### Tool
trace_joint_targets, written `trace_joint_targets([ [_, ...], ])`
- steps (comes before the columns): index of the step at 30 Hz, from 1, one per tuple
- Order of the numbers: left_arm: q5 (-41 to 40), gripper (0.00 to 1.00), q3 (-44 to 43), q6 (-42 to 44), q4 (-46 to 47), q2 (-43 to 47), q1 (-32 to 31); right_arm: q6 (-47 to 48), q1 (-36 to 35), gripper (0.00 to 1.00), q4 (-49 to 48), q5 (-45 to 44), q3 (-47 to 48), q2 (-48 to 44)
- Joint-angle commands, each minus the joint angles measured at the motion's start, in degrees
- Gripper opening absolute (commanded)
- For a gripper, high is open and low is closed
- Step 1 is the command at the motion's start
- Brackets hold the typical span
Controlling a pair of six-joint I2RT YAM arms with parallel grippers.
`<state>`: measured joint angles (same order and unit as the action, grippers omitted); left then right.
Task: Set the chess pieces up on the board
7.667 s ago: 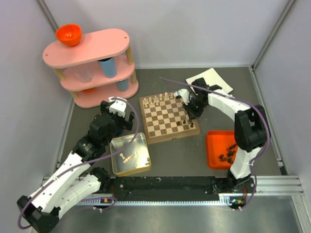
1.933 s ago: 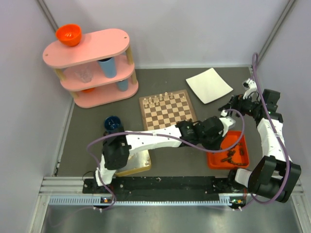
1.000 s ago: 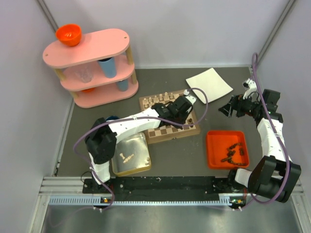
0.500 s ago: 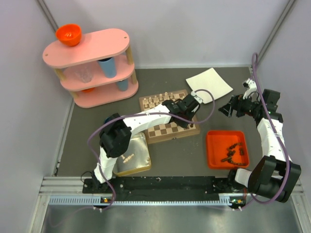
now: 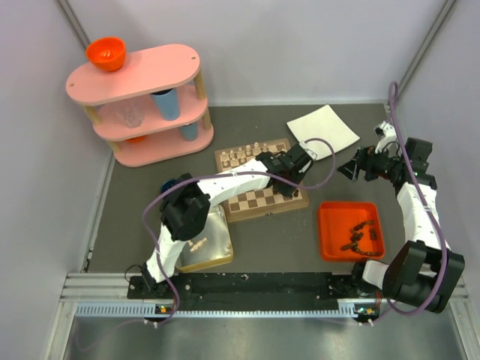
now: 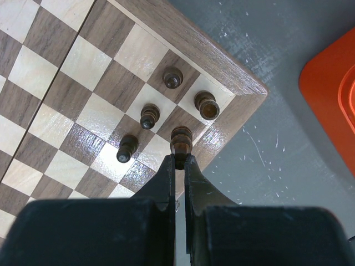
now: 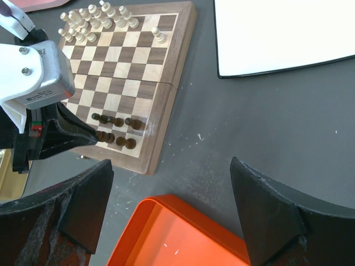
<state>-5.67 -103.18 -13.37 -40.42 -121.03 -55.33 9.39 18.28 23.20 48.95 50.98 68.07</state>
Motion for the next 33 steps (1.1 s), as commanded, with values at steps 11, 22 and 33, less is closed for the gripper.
trace_joint_targets([
  [11, 1.45, 0.04, -2.65, 0.62, -1.15, -1.49, 0.05, 0.81, 0.88, 0.85, -0.7, 0.27, 2.02, 0.13],
  [22, 0.75, 0.06, -2.82, 0.36, -1.15, -2.01, 0.05, 0.9, 0.88, 0.85, -0.61, 0.27, 2.02, -0.05],
  [33, 0.49, 0.15, -3.17, 0.36, -1.41, -2.19, 0.05, 0.9, 0.88, 0.86, -0.61, 0.18, 2.02, -0.05],
])
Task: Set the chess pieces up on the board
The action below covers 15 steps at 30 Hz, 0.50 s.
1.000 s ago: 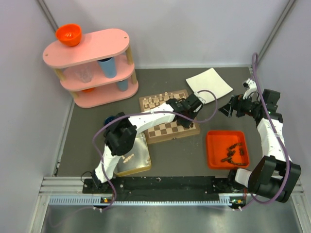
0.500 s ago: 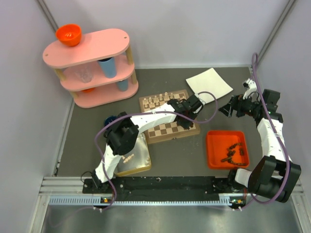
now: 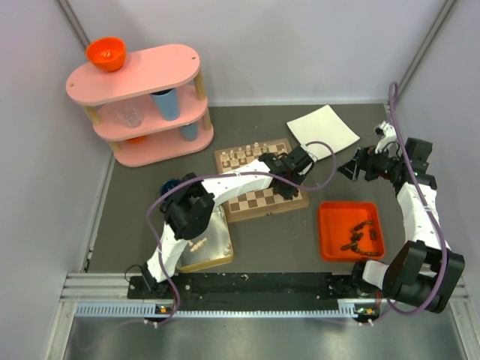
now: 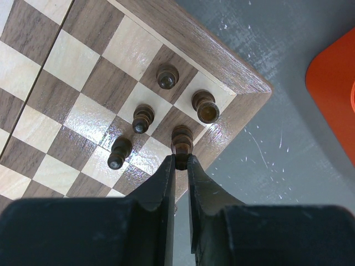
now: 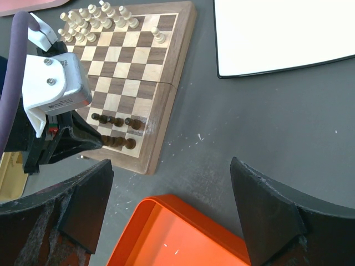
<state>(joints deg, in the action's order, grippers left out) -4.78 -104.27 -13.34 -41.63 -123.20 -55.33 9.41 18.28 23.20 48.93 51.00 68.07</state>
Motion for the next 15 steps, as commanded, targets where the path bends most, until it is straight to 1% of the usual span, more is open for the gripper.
trace_joint_targets([
  [1, -0.5, 0.17, -2.17, 0.42, -0.21, -0.03, 0.05, 0.79, 0.79, 0.86, -0.61, 0.2, 1.99, -0.13],
  [7, -0.59, 0.22, -2.17, 0.16, -0.3, 0.32, 0.05, 0.96, 0.88, 0.86, -0.61, 0.2, 1.91, 0.04],
  [15, -0.85, 0.32, -2.17, -0.37, -0.39, 1.47, 0.05, 0.96, 0.88, 0.86, -0.53, 0.29, 1.91, 0.04],
])
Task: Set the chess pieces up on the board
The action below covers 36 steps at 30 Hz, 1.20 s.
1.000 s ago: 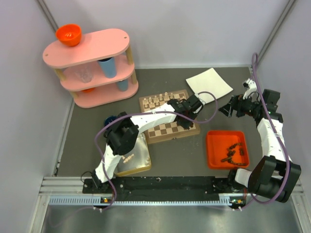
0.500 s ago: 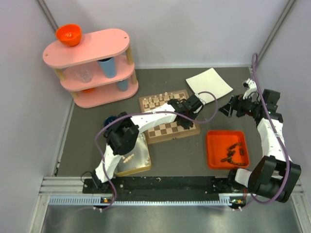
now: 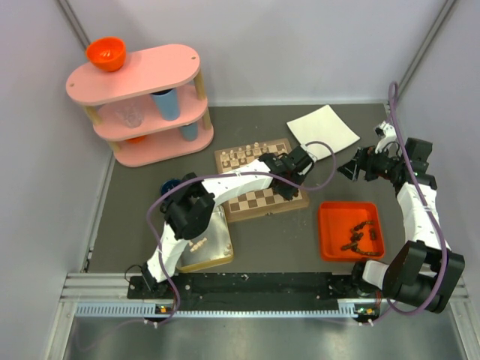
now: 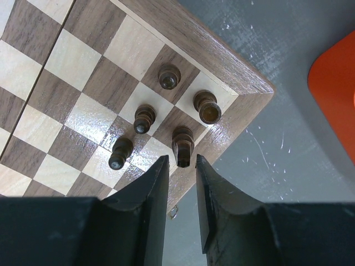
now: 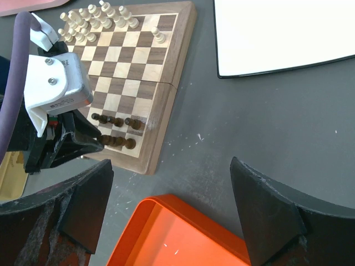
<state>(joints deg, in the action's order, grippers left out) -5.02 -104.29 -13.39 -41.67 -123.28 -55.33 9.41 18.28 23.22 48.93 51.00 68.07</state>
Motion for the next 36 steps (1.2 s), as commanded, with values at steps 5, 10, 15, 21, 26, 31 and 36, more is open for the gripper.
trace_joint_targets([
  [5, -0.26, 0.35, -2.23, -0.59, -0.34, 2.61, 0.05, 0.87, 0.79, 0.86, -0.55, 0.29, 1.91, 0.04],
  [10, 0.36, 0.48, -2.15, -0.76, -0.69, 4.45, -0.04, 1.05, 0.79, 0.86, -0.46, 0.29, 1.99, 0.22],
  [15, 0.53, 0.55, -1.62, -1.11, -0.96, 8.23, -0.04, 1.49, 0.79, 0.86, -0.37, 0.29, 1.99, 0.39],
  [21, 0.97, 0.62, 4.08, -1.03, 3.07, 18.06, -0.13, 6.74, 0.79, 0.88, 1.56, 3.36, 1.91, -0.74],
  [26, -1.48, 0.82, 16.73, 1.6, 10.97, 31.86, 0.4, 15.8, 0.88, 0.97, 6.02, 6.26, 0.06, -3.12],
  [31, 0.0, 0.98, 29.65, 5.65, 14.07, 47.13, 6.44, 27.4, 0.79, 0.99, 16.66, 6.1, 0.85, -3.39],
  [36, 1.24, 0.98, 40.54, 11.35, 15.39, 56.83, 13.05, 42.51, 0.09, 0.99, 34.32, 0.31, 5.33, 0.56],
])
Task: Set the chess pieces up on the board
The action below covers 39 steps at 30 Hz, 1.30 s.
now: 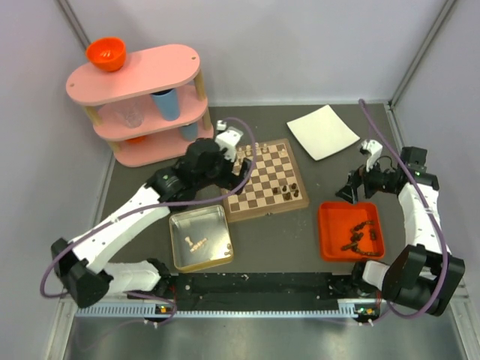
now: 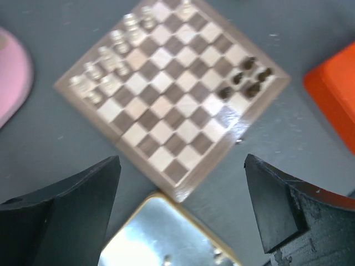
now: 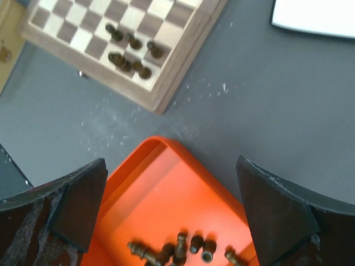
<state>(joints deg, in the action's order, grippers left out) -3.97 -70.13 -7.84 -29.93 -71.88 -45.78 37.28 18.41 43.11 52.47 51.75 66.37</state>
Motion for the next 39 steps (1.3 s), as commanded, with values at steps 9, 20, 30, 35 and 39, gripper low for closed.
trace_joint_targets([
  [9, -1.92, 0.97, 15.98, 10.99, 7.17, 12.72, 3.68, 21.16, -8.39, 0.73, 21.13, -24.87, -0.85, 0.08],
  [20, -4.47, 0.97, 16.51, 11.18, 7.17, 14.84, 3.68, 27.16, -10.94, 0.53, 25.53, -33.92, -4.73, -2.47],
  [30, -5.52, 0.97, 16.52, 11.79, 6.73, 16.06, 3.68, 19.5, -10.94, 0.49, 30.53, -40.69, 1.25, 0.86],
  [35, -5.96, 0.96, 16.52, 11.97, 6.64, 16.68, 3.77, 14.95, -10.94, 0.5, 28.88, -41.92, -0.94, 2.53],
  [39, -5.26, 0.97, 16.69, 11.88, 6.73, 17.12, 3.77, 11.16, -10.94, 0.51, 25.1, -44.55, -2.18, 4.55],
])
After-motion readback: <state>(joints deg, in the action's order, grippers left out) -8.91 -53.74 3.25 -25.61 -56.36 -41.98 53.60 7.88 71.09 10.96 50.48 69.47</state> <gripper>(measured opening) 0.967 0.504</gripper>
